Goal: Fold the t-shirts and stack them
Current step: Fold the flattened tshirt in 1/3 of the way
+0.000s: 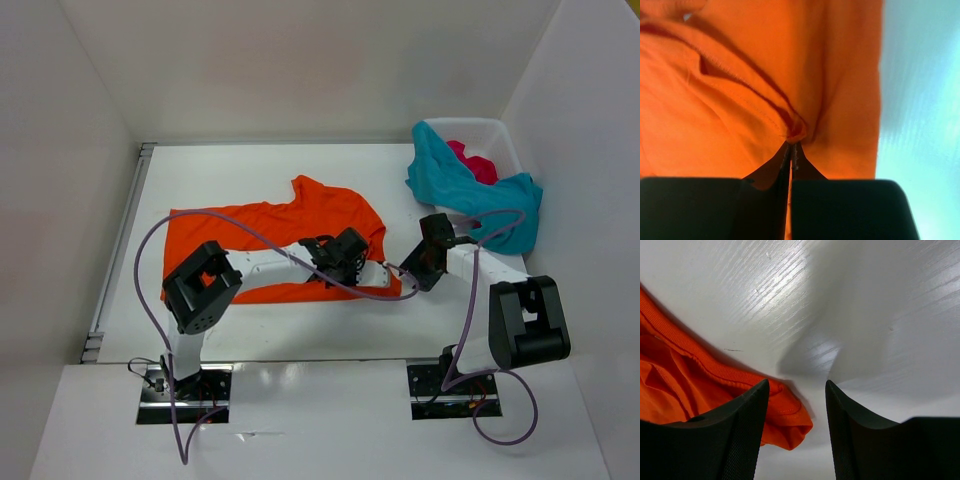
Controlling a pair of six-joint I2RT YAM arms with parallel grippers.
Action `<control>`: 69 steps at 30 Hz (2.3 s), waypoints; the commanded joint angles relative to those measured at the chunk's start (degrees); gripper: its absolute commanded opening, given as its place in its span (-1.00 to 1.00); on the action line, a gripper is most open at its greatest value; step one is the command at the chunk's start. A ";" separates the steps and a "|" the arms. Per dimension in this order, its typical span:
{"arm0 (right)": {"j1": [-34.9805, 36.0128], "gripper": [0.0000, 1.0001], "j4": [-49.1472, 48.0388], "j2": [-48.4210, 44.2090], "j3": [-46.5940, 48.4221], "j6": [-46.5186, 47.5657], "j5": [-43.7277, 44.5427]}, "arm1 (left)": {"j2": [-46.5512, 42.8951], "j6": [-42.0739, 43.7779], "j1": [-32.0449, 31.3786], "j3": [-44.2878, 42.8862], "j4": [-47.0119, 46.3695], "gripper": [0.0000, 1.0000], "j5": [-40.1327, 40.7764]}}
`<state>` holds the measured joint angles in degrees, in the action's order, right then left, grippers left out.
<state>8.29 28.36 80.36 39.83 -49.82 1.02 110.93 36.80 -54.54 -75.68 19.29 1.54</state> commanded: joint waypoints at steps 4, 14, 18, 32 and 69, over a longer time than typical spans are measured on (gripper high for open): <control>-0.21 0.08 -0.41 -1.61 -0.72 0.16 0.13 | 0.95 -6.63 5.84 -4.29 1.71 -1.00 -1.37; -0.21 0.06 -0.41 -1.61 -0.72 0.16 0.13 | 0.95 -14.55 9.98 -5.09 3.56 -0.90 -6.02; -0.21 0.06 -0.41 -1.61 -0.72 0.16 0.13 | 2.18 -18.24 12.79 -5.09 3.04 -0.81 -5.15; 7.09 0.23 9.60 -9.68 2.18 -6.15 5.22 | -2.38 -25.19 20.97 -6.23 5.84 0.50 1.62; 9.46 -1.00 9.32 -6.16 -2.14 -10.98 2.99 | -19.62 -4.72 71.58 36.75 2.07 0.43 24.56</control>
<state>17.39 33.93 77.17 36.40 -58.15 -0.58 86.41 28.84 12.91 -41.67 24.73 27.46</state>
